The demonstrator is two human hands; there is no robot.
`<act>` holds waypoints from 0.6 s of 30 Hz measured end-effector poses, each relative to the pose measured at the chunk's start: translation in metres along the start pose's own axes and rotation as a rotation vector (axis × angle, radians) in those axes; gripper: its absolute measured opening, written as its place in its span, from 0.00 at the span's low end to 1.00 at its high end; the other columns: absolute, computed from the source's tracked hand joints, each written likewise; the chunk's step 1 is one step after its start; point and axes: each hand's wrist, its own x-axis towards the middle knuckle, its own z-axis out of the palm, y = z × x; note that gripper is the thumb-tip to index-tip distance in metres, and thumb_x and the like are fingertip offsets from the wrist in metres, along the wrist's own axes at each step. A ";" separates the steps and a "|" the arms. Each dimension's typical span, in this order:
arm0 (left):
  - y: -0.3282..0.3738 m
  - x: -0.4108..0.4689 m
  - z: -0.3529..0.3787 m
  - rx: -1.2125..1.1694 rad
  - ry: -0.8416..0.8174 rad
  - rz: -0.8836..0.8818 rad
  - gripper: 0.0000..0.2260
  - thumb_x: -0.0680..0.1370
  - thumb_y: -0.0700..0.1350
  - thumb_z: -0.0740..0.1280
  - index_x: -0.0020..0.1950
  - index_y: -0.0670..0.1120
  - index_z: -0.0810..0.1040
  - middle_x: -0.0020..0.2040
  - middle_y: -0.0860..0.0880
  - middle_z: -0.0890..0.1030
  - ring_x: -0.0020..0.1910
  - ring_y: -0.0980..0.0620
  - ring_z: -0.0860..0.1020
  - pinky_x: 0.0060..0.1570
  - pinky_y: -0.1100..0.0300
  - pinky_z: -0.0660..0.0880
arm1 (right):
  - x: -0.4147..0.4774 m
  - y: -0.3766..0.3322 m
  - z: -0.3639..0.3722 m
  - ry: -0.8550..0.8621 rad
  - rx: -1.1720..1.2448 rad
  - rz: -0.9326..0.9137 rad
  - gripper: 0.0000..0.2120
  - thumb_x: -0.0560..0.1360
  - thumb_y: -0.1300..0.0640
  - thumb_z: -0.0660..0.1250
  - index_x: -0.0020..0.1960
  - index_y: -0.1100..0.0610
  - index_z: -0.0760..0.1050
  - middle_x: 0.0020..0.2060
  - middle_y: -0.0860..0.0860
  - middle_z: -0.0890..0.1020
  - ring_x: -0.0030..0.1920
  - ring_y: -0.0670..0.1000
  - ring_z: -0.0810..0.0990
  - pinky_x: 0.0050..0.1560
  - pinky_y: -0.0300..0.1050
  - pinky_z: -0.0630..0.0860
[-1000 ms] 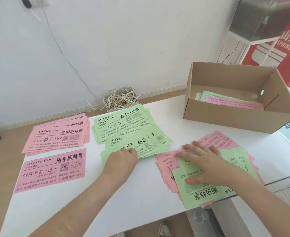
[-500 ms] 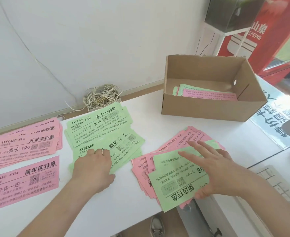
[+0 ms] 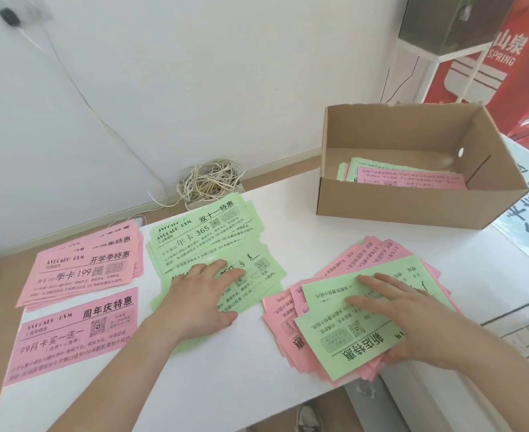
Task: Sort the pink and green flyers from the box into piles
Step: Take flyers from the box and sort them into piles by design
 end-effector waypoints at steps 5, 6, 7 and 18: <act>-0.007 0.003 0.007 -0.062 -0.012 0.004 0.35 0.71 0.61 0.63 0.73 0.68 0.48 0.75 0.55 0.50 0.75 0.49 0.48 0.72 0.41 0.52 | -0.007 -0.001 0.004 0.054 0.075 0.073 0.44 0.71 0.52 0.70 0.73 0.31 0.44 0.76 0.38 0.39 0.76 0.44 0.38 0.76 0.49 0.54; -0.008 0.002 0.008 -0.039 0.000 0.008 0.36 0.71 0.61 0.63 0.73 0.69 0.46 0.74 0.55 0.50 0.75 0.50 0.49 0.72 0.41 0.52 | -0.012 -0.002 0.005 0.090 0.095 0.099 0.44 0.73 0.56 0.67 0.73 0.31 0.42 0.76 0.39 0.40 0.77 0.45 0.39 0.75 0.48 0.55; -0.008 0.002 0.008 -0.019 0.004 0.005 0.36 0.71 0.62 0.63 0.73 0.69 0.45 0.74 0.56 0.49 0.75 0.51 0.48 0.72 0.40 0.50 | -0.018 -0.003 0.007 0.134 0.126 0.131 0.43 0.74 0.59 0.64 0.74 0.31 0.42 0.76 0.39 0.41 0.77 0.45 0.41 0.75 0.48 0.56; 0.130 -0.005 0.016 -0.089 0.218 0.554 0.33 0.75 0.67 0.55 0.75 0.51 0.60 0.78 0.48 0.54 0.77 0.43 0.54 0.74 0.46 0.54 | -0.055 -0.059 0.054 0.604 0.855 0.612 0.21 0.78 0.61 0.60 0.68 0.43 0.69 0.58 0.46 0.77 0.51 0.41 0.76 0.47 0.30 0.71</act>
